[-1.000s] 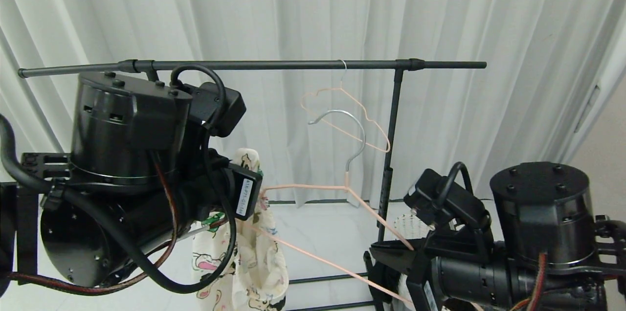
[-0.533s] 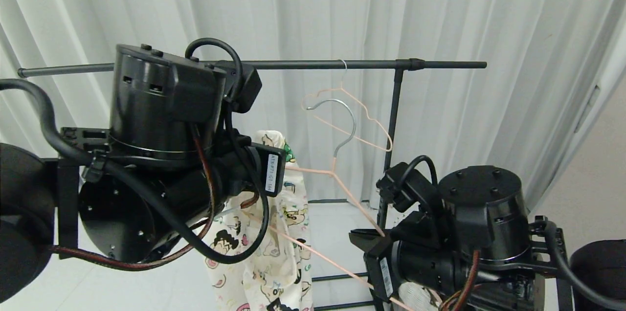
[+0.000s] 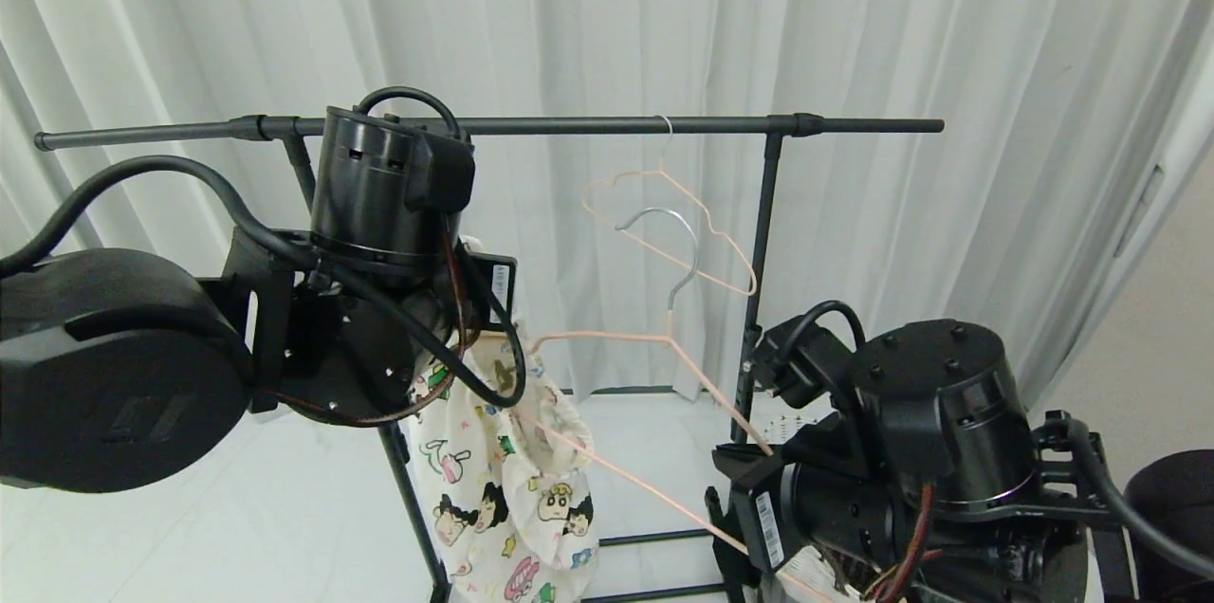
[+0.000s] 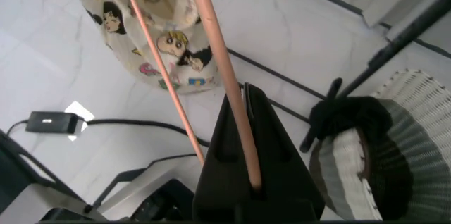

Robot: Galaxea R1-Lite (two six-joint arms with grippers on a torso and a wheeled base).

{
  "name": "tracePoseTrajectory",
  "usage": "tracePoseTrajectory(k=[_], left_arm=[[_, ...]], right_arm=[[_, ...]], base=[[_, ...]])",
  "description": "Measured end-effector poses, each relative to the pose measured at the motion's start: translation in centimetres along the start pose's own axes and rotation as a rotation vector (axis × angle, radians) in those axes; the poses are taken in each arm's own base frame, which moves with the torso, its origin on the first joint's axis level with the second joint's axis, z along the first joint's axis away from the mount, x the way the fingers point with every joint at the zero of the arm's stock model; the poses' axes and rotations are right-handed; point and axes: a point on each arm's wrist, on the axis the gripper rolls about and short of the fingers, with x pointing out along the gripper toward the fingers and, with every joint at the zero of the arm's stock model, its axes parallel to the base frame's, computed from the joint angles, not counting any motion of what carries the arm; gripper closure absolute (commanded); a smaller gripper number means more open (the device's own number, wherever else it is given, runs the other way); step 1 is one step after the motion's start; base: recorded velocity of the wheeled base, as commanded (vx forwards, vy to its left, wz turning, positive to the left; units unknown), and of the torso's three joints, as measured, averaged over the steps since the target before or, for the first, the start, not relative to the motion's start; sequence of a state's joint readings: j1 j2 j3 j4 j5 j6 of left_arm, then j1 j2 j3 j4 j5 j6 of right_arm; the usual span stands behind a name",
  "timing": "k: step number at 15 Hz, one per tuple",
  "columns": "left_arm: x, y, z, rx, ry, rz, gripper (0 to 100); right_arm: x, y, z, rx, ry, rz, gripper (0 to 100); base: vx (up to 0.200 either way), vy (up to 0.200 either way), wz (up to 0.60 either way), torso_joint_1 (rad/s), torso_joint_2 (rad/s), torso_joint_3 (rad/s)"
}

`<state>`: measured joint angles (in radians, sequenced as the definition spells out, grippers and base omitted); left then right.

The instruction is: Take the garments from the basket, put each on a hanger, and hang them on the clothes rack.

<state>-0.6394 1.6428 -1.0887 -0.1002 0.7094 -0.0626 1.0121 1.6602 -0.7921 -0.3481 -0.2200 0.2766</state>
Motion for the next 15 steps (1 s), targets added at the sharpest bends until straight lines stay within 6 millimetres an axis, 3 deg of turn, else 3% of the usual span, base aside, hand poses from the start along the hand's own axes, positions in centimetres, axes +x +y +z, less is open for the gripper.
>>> tracePoseTrajectory(k=[3, 7, 15], left_arm=[[-0.1, -0.5, -0.1, 0.012, 0.001, -0.014, 100], [-0.9, -2.2, 0.0, 0.004, -0.014, -0.07, 100], [-3.4, -5.3, 0.9, -0.051, -0.055, -0.226, 100]], right_arm=[[-0.4, -0.6, 0.7, 0.015, -0.027, -0.013, 100], [-0.2, 0.1, 0.6, 0.006, -0.032, 0.011, 100], [2.5, 2.0, 1.0, 0.022, -0.048, 0.047, 100]], base=[[0.0, 0.0, 0.0, 0.0, 0.0, 0.0], [0.0, 0.0, 0.0, 0.0, 0.0, 0.0], [0.0, 0.0, 0.0, 0.0, 0.0, 0.0]])
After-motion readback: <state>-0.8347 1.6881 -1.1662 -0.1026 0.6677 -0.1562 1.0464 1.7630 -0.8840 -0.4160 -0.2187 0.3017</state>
